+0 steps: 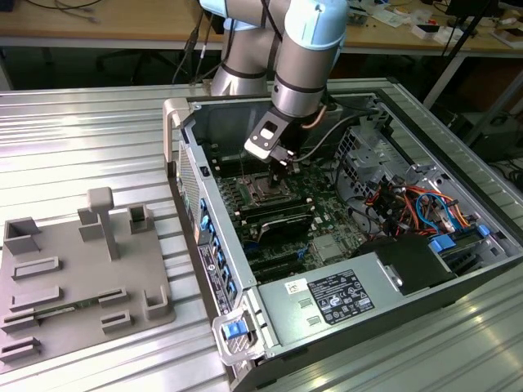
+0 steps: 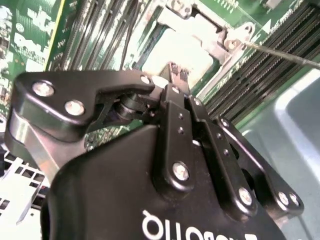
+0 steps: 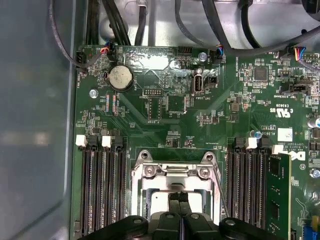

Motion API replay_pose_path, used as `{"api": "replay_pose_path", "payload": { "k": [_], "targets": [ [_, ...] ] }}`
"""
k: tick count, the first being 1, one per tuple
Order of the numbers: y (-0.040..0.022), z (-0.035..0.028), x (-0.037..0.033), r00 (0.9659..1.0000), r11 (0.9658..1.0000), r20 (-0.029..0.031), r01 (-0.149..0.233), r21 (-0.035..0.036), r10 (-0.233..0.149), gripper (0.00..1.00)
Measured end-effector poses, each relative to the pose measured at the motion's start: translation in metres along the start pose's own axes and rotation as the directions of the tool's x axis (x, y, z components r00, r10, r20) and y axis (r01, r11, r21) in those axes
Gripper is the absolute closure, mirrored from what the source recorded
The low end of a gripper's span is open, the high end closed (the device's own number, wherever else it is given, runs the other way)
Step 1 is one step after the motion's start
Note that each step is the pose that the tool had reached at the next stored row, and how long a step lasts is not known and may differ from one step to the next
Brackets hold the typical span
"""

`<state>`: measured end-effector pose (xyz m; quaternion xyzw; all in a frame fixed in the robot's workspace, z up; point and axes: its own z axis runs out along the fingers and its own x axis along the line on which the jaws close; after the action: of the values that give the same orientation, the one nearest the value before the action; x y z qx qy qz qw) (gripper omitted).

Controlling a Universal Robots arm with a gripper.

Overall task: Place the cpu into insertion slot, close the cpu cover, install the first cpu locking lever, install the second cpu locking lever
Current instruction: 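Install the first cpu locking lever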

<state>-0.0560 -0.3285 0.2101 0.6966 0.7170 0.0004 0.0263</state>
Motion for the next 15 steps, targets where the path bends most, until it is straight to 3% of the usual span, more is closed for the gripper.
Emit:
{"api": "replay_pose_path", "payload": {
  "k": [15],
  "targets": [
    [0.0011,0.0003,0.0001,0.9999,0.9999,-0.0007,0.015,-0.0007,-0.015,0.89]
  ]
}}
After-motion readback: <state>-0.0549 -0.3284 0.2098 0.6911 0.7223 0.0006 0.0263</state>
